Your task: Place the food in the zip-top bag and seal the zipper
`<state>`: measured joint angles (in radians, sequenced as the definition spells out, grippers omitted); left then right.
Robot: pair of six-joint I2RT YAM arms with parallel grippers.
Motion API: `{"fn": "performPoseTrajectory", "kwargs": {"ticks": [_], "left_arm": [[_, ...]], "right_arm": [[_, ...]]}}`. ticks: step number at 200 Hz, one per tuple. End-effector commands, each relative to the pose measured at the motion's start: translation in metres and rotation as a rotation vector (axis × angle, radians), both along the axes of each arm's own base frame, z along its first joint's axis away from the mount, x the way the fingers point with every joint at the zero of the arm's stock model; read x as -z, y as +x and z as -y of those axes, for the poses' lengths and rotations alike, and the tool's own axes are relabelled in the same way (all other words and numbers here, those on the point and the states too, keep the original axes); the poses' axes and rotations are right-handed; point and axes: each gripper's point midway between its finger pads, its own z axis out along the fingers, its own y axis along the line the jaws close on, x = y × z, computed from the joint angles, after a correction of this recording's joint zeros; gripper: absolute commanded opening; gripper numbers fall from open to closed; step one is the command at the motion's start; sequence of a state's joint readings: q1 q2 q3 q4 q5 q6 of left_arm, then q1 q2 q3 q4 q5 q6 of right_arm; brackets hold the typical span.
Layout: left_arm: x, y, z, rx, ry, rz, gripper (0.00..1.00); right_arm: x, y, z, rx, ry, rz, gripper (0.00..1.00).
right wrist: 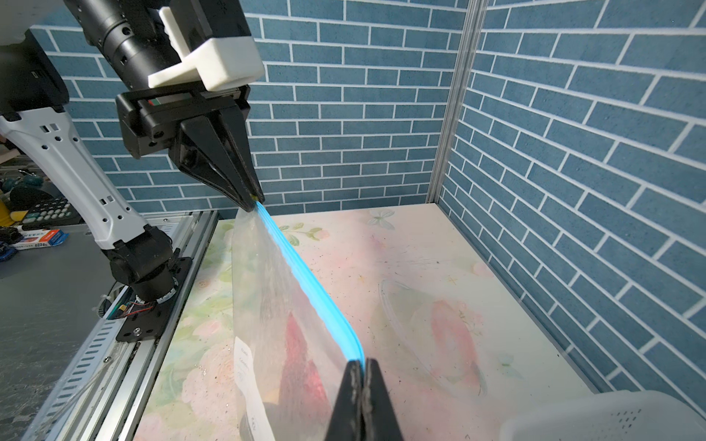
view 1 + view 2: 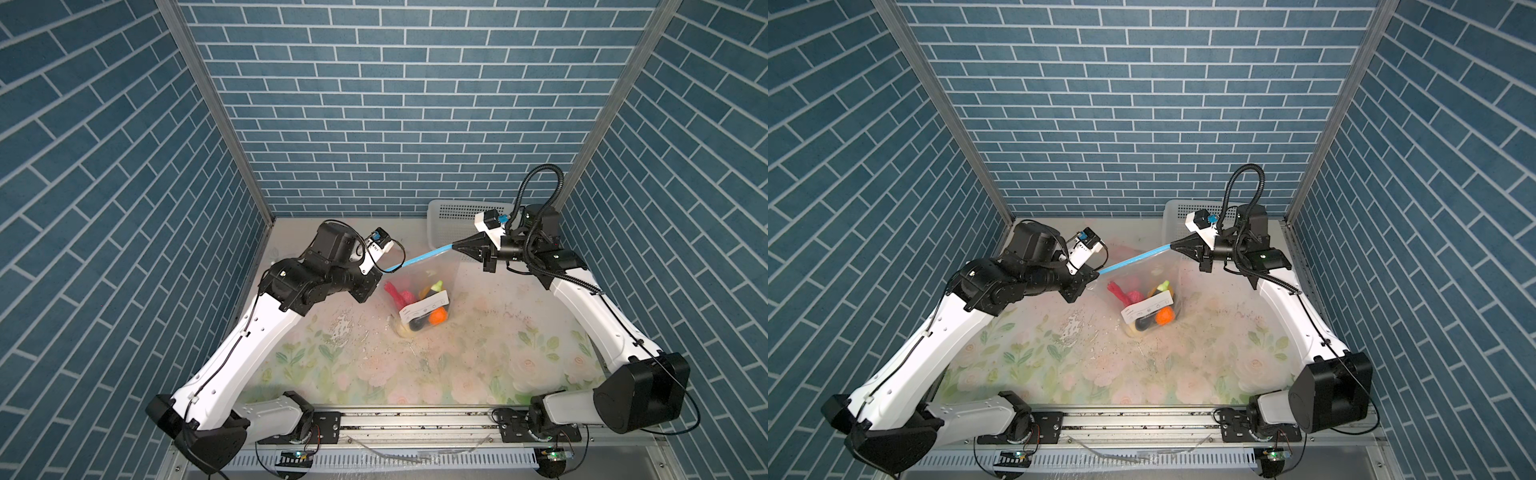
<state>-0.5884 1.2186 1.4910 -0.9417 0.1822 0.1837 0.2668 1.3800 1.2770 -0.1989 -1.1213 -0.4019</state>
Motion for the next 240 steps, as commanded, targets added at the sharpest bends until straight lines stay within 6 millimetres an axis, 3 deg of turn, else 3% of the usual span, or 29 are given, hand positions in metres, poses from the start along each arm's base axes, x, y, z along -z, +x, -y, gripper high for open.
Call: {"fn": "performPoseTrajectory", "kwargs": {"ticks": [1,156,208,240], "left_arm": [[0.015,-0.011,-0.028,-0.068,0.082,-0.045,0.09],[0.018,-0.023,-0.046,-0.104,0.122,-0.046,0.10],[0.013,-0.024,-0.041,-0.092,0.094,-0.059,0.18],[0.001,-0.019,-0.018,-0.040,0.013,-0.080,0.26]], "right_arm": [[-0.006,0.004,0.013,0.047,-0.010,0.099,0.00],[-0.003,0.006,0.012,0.036,-0.007,0.083,0.00],[0.001,0.001,0.009,0.003,0.005,0.057,0.00],[0.005,0.000,0.005,-0.009,0.004,0.041,0.00]]}}
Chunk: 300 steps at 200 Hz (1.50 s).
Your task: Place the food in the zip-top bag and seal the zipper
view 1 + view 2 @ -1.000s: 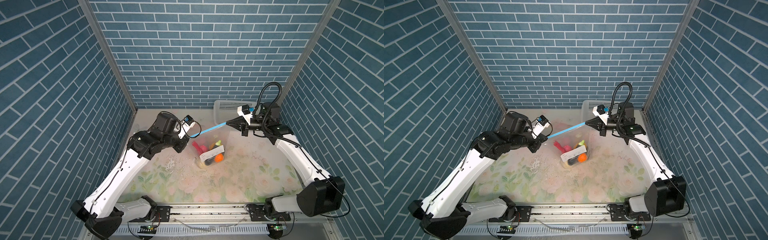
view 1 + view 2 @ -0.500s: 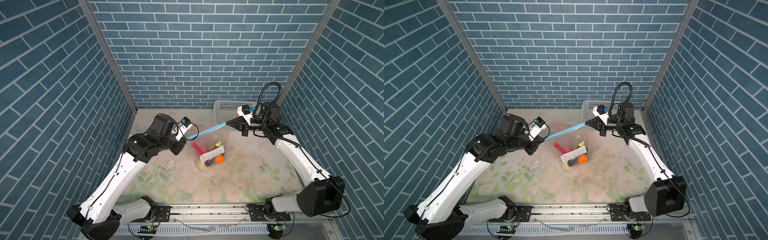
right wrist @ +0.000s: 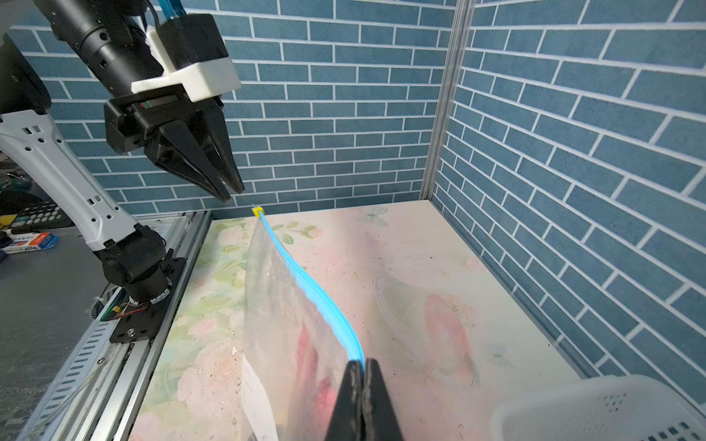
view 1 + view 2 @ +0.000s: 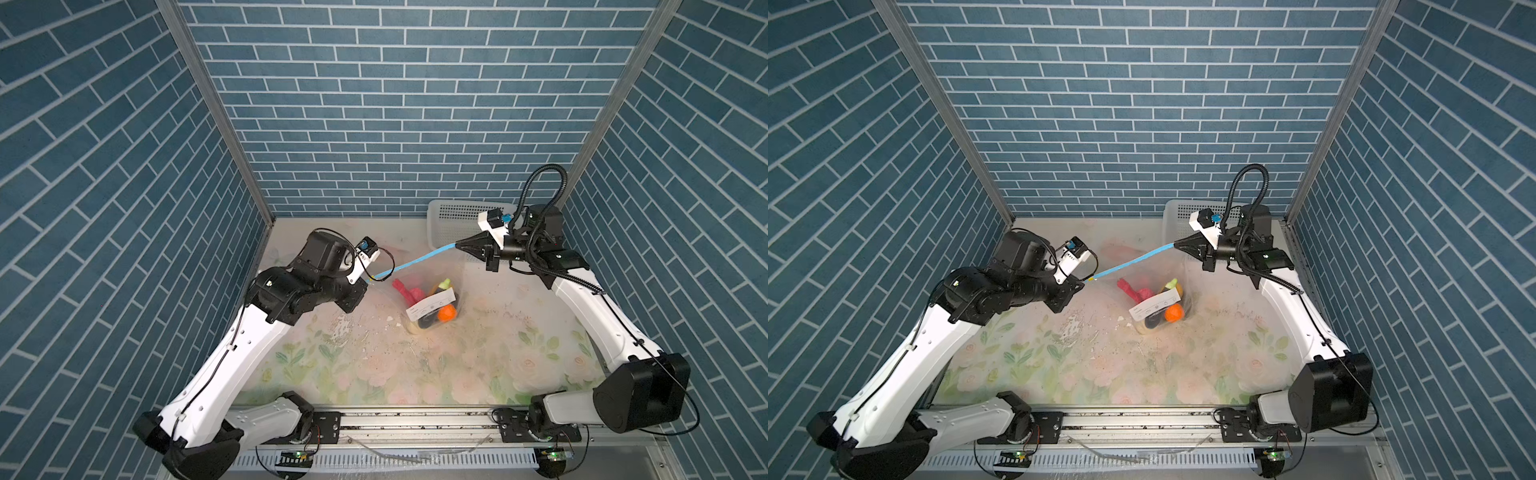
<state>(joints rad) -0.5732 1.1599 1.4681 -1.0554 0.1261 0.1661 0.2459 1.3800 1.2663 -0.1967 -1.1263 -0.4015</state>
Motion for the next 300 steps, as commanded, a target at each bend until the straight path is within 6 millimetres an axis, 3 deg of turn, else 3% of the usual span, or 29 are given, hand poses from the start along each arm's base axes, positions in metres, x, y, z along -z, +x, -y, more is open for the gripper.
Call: {"fn": "performPoseTrajectory", "kwargs": {"ticks": [1,53,95,156,229,300], "left_arm": [[-0.011,0.000,0.012,0.024,-0.058,-0.028,0.26],[-0.026,0.021,0.061,0.105,-0.173,-0.010,0.51],[-0.038,0.049,0.090,0.150,-0.192,0.019,0.53],[-0.028,0.058,0.114,0.228,-0.205,0.017,0.54],[-0.015,0.067,0.126,0.254,-0.194,-0.008,0.38],[-0.008,0.067,0.125,0.256,-0.178,-0.026,0.18]], "right_arm": [[0.001,-0.004,-0.002,-0.026,0.004,0.052,0.00],[0.004,-0.004,-0.009,-0.042,0.001,0.040,0.00],[0.005,-0.006,-0.013,-0.053,0.001,0.037,0.00],[0.004,-0.007,-0.016,-0.062,0.000,0.037,0.00],[0.004,-0.009,-0.017,-0.063,-0.003,0.033,0.00],[0.004,-0.009,-0.016,-0.060,-0.005,0.037,0.00]]}}
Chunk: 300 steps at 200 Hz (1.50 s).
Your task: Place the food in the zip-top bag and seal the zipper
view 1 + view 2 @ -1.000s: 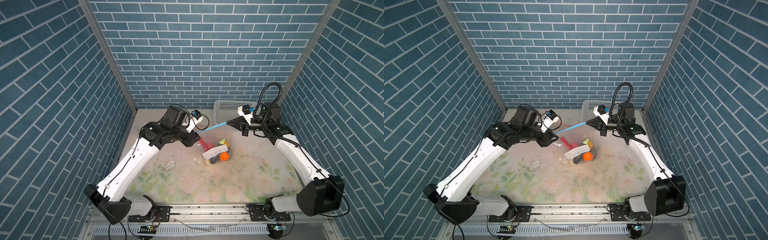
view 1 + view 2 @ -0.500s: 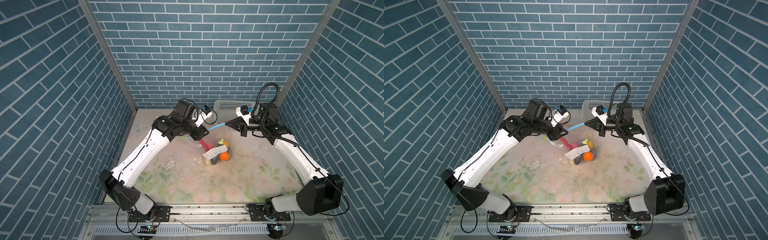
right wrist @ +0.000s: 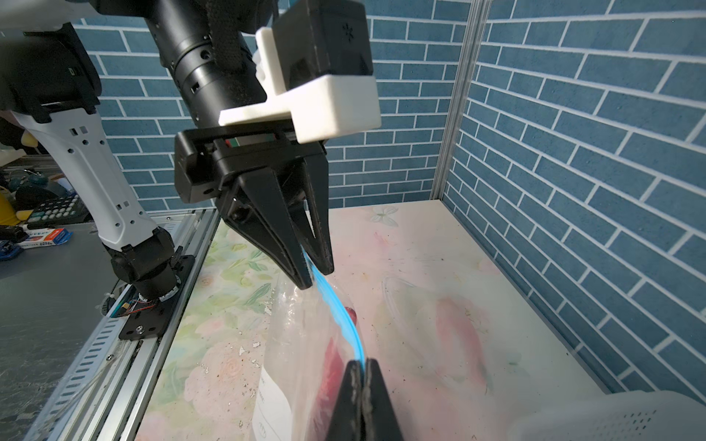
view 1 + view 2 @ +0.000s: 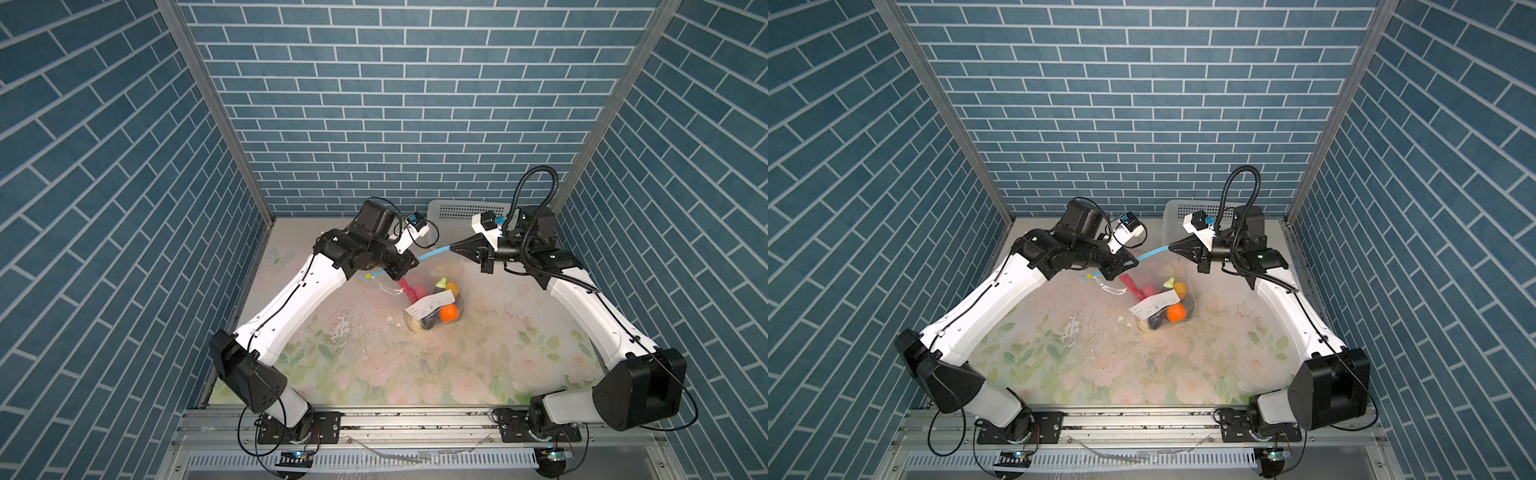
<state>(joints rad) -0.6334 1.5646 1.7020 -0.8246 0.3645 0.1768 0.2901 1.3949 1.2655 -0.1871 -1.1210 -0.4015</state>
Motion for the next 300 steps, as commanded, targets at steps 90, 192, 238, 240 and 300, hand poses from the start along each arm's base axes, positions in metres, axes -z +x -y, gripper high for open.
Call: {"fn": "performPoseTrajectory", "kwargs": {"ticks": [90,192,238,240,300], "left_arm": [[-0.016,-0.005,-0.001,0.011,-0.011,0.021,0.00],[-0.035,-0.052,0.004,0.117,-0.034,0.017,0.00],[-0.032,-0.062,0.005,0.150,-0.023,0.020,0.00],[-0.031,-0.063,0.005,0.151,-0.022,0.020,0.00],[-0.018,-0.067,0.007,0.178,-0.001,0.005,0.00]], "right_arm": [[0.000,-0.016,0.004,-0.005,-0.024,0.042,0.00],[0.023,-0.089,0.017,0.037,-0.135,-0.069,0.00],[0.041,-0.112,0.025,0.060,-0.229,-0.132,0.17],[0.040,-0.112,0.025,0.060,-0.231,-0.130,0.17],[0.020,-0.118,0.028,0.044,-0.359,-0.070,0.44]]}}
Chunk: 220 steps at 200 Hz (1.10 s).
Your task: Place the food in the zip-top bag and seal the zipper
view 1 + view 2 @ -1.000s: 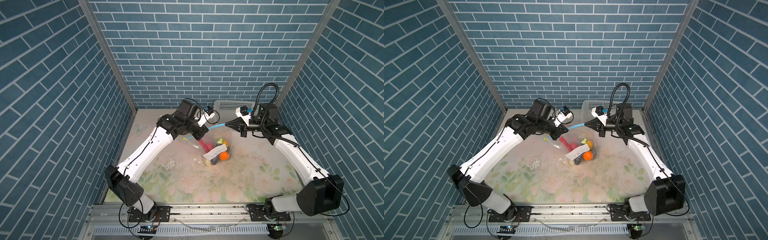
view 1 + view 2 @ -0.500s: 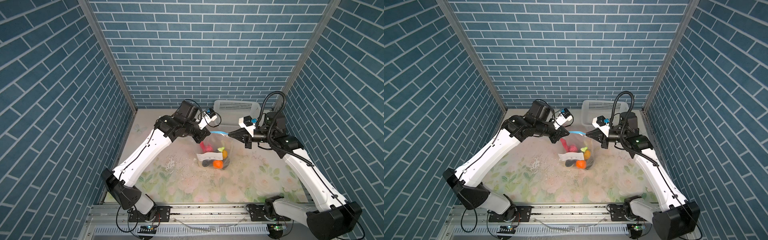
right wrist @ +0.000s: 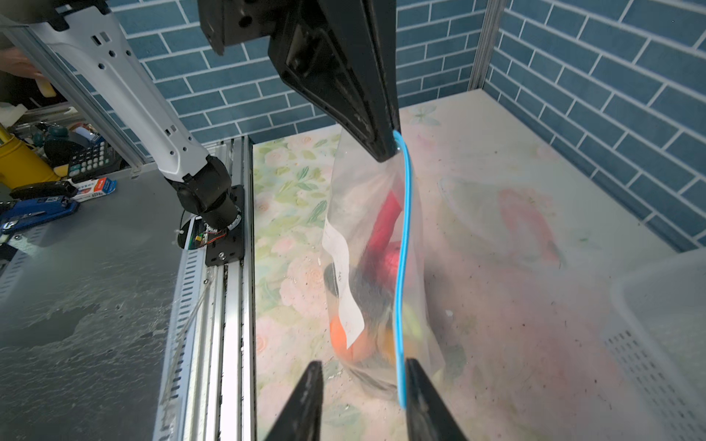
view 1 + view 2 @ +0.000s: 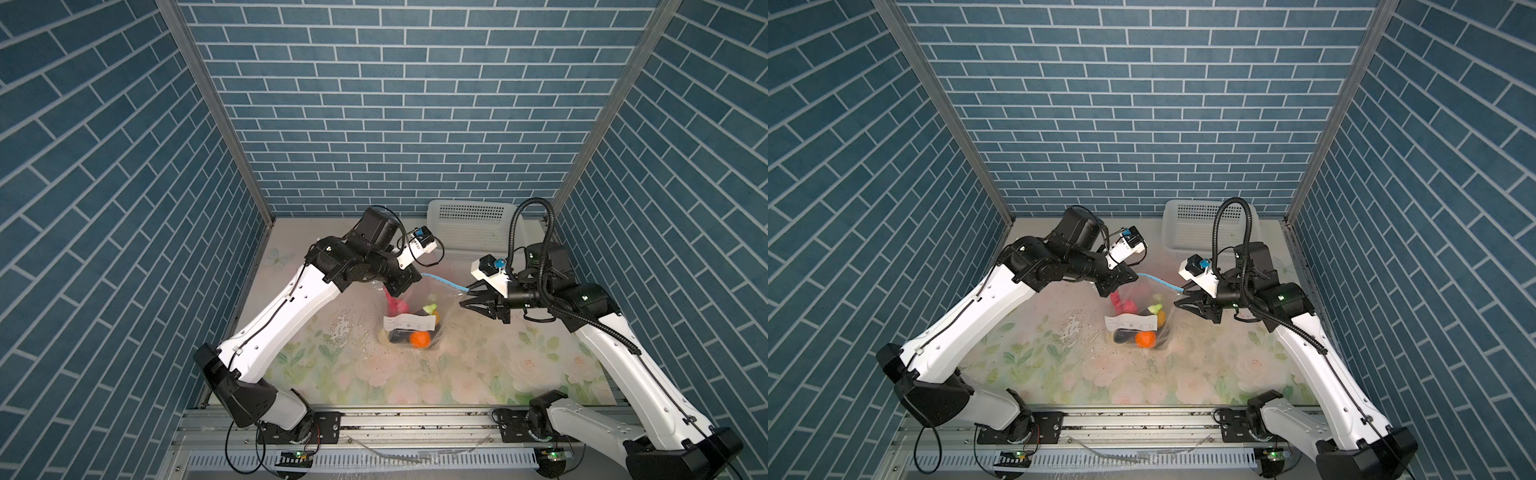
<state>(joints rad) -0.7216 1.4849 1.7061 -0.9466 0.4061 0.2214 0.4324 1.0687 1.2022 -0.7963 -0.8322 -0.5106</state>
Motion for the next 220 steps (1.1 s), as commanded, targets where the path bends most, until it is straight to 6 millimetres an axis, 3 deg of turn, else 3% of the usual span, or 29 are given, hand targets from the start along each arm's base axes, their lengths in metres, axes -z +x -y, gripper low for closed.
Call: {"fn": "performPoseTrajectory", "kwargs": {"ticks": [1,50,96,131,165,178,197,220], "left_arm": [[-0.005,-0.007,0.001,0.031,-0.017,0.022,0.00],[-0.006,-0.008,0.001,0.035,-0.014,0.024,0.00],[-0.007,-0.009,0.001,0.037,-0.017,0.027,0.00],[-0.005,-0.007,0.000,0.032,-0.011,0.033,0.00],[-0.003,-0.005,-0.002,0.022,-0.001,0.042,0.01],[-0.002,-0.004,-0.004,0.012,0.009,0.050,0.06],[0.000,-0.001,-0.011,-0.018,0.029,0.066,0.28],[0.006,0.001,-0.027,-0.058,0.079,0.097,0.45]], "right_arm": [[-0.016,-0.005,0.002,-0.041,-0.076,0.087,0.44],[-0.034,0.009,-0.012,-0.094,-0.151,0.218,0.47],[-0.035,0.030,-0.037,-0.166,-0.165,0.273,0.49],[-0.026,0.040,-0.047,-0.201,-0.171,0.246,0.35],[-0.024,0.040,-0.049,-0.209,-0.173,0.236,0.05],[-0.023,0.039,-0.048,-0.211,-0.173,0.234,0.00],[-0.024,0.037,-0.047,-0.207,-0.173,0.236,0.00],[-0.023,0.037,-0.044,-0.196,-0.179,0.240,0.00]]}}
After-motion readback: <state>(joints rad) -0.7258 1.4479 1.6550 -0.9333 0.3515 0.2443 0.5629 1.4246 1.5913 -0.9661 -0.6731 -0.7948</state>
